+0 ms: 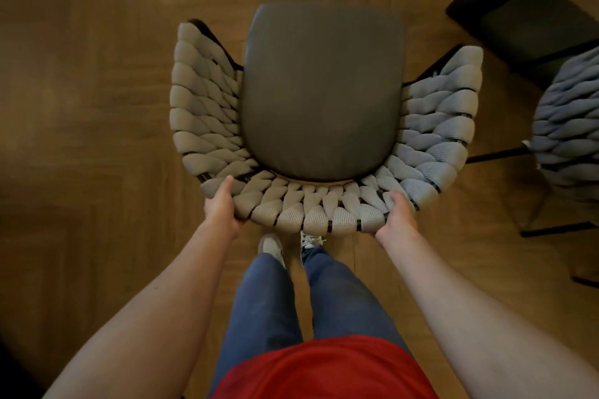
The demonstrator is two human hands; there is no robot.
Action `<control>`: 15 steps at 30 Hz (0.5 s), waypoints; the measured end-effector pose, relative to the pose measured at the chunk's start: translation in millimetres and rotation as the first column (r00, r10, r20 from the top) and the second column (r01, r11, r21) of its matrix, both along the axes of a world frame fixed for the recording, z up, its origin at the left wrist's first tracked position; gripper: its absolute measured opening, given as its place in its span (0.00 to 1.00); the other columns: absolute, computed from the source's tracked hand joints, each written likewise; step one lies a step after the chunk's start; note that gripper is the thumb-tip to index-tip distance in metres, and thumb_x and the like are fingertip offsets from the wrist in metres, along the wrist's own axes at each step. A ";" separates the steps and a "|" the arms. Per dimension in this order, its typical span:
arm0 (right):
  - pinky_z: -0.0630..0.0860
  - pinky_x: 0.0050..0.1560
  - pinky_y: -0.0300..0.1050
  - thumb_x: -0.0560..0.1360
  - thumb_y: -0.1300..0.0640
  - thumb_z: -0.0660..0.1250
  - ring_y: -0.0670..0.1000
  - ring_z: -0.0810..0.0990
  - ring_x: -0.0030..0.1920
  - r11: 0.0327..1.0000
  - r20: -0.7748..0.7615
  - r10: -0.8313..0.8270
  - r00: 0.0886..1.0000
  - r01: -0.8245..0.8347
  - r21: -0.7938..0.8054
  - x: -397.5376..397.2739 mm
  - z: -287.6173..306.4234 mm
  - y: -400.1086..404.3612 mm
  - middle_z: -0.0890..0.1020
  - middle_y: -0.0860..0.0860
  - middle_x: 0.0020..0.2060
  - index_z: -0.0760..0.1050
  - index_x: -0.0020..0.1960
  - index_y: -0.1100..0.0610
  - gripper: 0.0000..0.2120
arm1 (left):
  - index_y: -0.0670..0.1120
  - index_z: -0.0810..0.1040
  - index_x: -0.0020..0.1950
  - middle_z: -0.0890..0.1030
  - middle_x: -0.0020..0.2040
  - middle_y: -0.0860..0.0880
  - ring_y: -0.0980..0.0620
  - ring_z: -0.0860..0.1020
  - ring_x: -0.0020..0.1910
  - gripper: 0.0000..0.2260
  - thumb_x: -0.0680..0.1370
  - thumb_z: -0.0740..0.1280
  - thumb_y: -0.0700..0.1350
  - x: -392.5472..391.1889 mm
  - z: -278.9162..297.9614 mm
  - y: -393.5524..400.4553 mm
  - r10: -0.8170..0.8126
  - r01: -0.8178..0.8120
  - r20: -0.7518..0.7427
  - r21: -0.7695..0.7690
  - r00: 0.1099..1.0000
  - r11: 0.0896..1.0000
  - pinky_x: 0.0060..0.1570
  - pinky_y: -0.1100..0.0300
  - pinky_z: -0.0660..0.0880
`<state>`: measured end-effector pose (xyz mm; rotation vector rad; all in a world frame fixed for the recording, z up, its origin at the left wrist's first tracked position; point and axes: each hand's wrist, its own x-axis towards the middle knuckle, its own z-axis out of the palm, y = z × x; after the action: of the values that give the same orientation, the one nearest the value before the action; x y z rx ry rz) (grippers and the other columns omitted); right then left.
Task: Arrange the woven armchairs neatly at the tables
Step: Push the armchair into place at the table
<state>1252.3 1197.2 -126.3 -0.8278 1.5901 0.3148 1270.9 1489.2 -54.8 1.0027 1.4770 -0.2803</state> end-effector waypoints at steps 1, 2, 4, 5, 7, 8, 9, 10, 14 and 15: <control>0.76 0.57 0.68 0.47 0.43 0.77 0.62 0.83 0.52 1.000 -0.023 0.007 1.000 -0.007 0.000 -2.0 -7.3 -3.6 0.82 0.56 0.56 0.79 0.58 0.53 0.40 | 0.48 0.68 0.71 0.79 0.56 0.44 0.44 0.81 0.49 0.23 0.78 0.71 0.48 0.4 -0.7 1.9 -0.002 0.003 -0.020 0.004 1.000 1.000 0.44 0.47 0.80; 0.77 0.56 0.67 0.47 0.44 0.77 0.61 0.83 0.51 1.000 -0.032 0.000 0.999 -0.001 -0.004 -3.4 -14.0 -5.7 0.83 0.56 0.55 0.80 0.56 0.53 0.38 | 0.47 0.69 0.70 0.79 0.57 0.43 0.43 0.81 0.51 0.23 0.78 0.71 0.47 1.4 -1.6 4.0 -0.016 0.016 -0.037 0.004 0.999 1.000 0.47 0.46 0.80; 0.78 0.55 0.65 0.48 0.46 0.77 0.60 0.83 0.51 1.000 -0.027 -0.008 1.000 0.008 -0.014 0.1 -3.4 -0.6 0.83 0.55 0.54 0.80 0.55 0.53 0.36 | 0.47 0.70 0.69 0.80 0.57 0.41 0.42 0.81 0.52 0.23 0.76 0.72 0.46 2.8 -3.2 10.4 -0.036 0.036 -0.059 -0.001 0.998 0.999 0.51 0.44 0.80; 0.78 0.56 0.65 0.49 0.47 0.77 0.60 0.83 0.51 1.000 -0.028 -0.016 0.999 0.015 -0.028 3.3 2.5 3.3 0.83 0.55 0.54 0.80 0.55 0.54 0.34 | 0.46 0.70 0.69 0.79 0.57 0.41 0.42 0.81 0.53 0.24 0.75 0.72 0.45 5.0 -2.5 13.3 -0.043 0.043 -0.064 -0.003 0.997 0.999 0.53 0.44 0.80; 0.79 0.55 0.63 0.55 0.50 0.78 0.60 0.83 0.50 0.997 -0.018 -0.047 0.999 0.046 -0.055 9.7 15.2 11.6 0.83 0.55 0.53 0.79 0.55 0.55 0.29 | 0.46 0.69 0.70 0.79 0.58 0.41 0.42 0.80 0.53 0.24 0.76 0.72 0.45 12.7 -1.7 19.1 -0.074 0.075 -0.074 0.014 0.994 0.997 0.55 0.43 0.79; 0.80 0.55 0.62 0.57 0.51 0.77 0.59 0.83 0.49 0.997 -0.011 -0.057 0.998 0.056 -0.056 12.5 17.8 15.4 0.83 0.55 0.52 0.79 0.55 0.56 0.27 | 0.45 0.69 0.70 0.78 0.59 0.41 0.42 0.81 0.53 0.24 0.76 0.72 0.45 16.5 -1.6 22.2 -0.088 0.090 -0.078 0.023 0.993 0.996 0.54 0.44 0.80; 0.80 0.54 0.62 0.57 0.51 0.77 0.59 0.84 0.49 0.996 -0.004 -0.074 0.997 0.074 -0.053 15.5 18.6 18.2 0.84 0.55 0.51 0.80 0.55 0.56 0.27 | 0.45 0.69 0.70 0.78 0.59 0.41 0.42 0.81 0.52 0.24 0.77 0.72 0.45 21.4 -0.7 24.5 -0.103 0.105 -0.074 0.024 0.992 0.994 0.50 0.45 0.80; 0.80 0.53 0.62 0.57 0.51 0.77 0.59 0.84 0.48 0.996 -0.001 -0.077 0.997 0.077 -0.045 18.0 19.6 21.6 0.84 0.55 0.52 0.80 0.55 0.55 0.28 | 0.44 0.68 0.70 0.78 0.58 0.41 0.43 0.81 0.50 0.24 0.77 0.71 0.45 26.9 -0.1 27.1 -0.121 0.123 -0.072 0.023 0.990 0.992 0.45 0.46 0.81; 0.81 0.50 0.64 0.58 0.53 0.76 0.59 0.85 0.46 0.994 0.051 -0.107 0.993 0.108 -0.033 25.4 18.6 33.6 0.85 0.56 0.50 0.80 0.57 0.56 0.27 | 0.45 0.69 0.68 0.78 0.53 0.43 0.44 0.80 0.48 0.21 0.77 0.71 0.45 49.7 1.5 41.1 -0.176 0.177 -0.058 0.018 0.983 0.984 0.39 0.48 0.79; 0.81 0.50 0.65 0.59 0.53 0.75 0.59 0.86 0.46 0.992 0.060 -0.115 0.992 0.117 -0.039 27.2 20.2 37.0 0.85 0.57 0.50 0.80 0.58 0.56 0.27 | 0.45 0.70 0.68 0.78 0.53 0.43 0.44 0.80 0.49 0.21 0.77 0.71 0.45 55.8 1.7 44.8 -0.192 0.193 -0.053 0.012 0.980 0.981 0.42 0.47 0.79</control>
<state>1279.5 1234.2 -106.1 -0.7668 1.5886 0.1733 1326.7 1534.0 -53.1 1.1619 1.4325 -0.4365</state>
